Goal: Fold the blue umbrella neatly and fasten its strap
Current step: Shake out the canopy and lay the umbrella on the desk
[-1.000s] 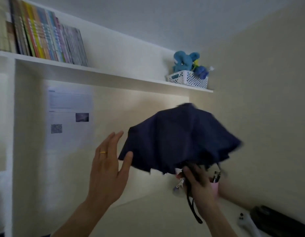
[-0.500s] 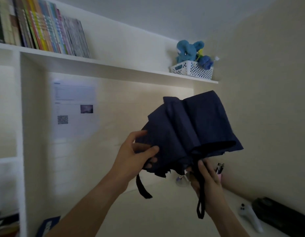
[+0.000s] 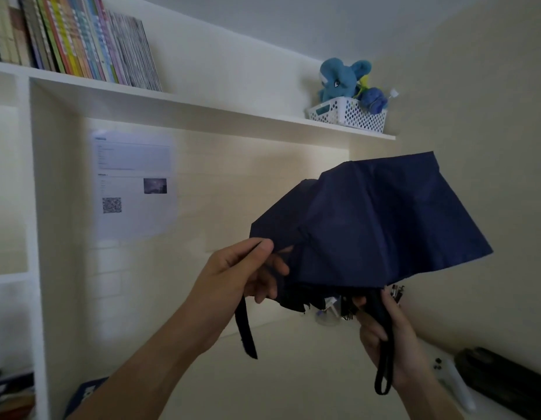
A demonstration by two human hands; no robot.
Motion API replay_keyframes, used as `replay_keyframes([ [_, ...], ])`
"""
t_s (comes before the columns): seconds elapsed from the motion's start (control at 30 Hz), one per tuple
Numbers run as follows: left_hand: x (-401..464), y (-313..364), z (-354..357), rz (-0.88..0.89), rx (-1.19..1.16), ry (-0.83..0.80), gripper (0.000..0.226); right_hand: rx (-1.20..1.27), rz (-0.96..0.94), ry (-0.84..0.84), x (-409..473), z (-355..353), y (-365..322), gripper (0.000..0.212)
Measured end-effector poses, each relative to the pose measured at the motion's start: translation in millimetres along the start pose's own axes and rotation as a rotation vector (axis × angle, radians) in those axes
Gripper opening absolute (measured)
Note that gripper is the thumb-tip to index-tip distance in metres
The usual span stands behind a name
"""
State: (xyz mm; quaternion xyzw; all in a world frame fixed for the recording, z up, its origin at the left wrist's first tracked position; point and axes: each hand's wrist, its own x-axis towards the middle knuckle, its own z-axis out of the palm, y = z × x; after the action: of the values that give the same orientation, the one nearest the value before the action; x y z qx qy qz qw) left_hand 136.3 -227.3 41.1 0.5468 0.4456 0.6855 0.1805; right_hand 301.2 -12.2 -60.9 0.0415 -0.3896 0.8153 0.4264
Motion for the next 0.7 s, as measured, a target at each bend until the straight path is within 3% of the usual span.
replay_keyframes([
  [0.1,-5,-3,-5,0.054,0.037,0.083,0.026,0.081,0.05,-0.022,0,-9,6,0.039],
  [0.2,-10,-4,-14,0.056,0.036,0.196,0.028,0.166,0.077,-0.075,2,-18,14,0.028],
  [0.3,-10,-6,-25,0.027,0.058,0.284,0.019,0.084,0.062,0.041,0,-12,29,0.026],
  [0.43,3,-27,-32,0.008,0.29,0.29,0.018,-0.071,0.159,0.226,-1,10,93,0.033],
  [0.7,51,-87,-39,-0.119,0.714,0.235,0.013,0.088,0.353,0.561,11,19,243,0.027],
])
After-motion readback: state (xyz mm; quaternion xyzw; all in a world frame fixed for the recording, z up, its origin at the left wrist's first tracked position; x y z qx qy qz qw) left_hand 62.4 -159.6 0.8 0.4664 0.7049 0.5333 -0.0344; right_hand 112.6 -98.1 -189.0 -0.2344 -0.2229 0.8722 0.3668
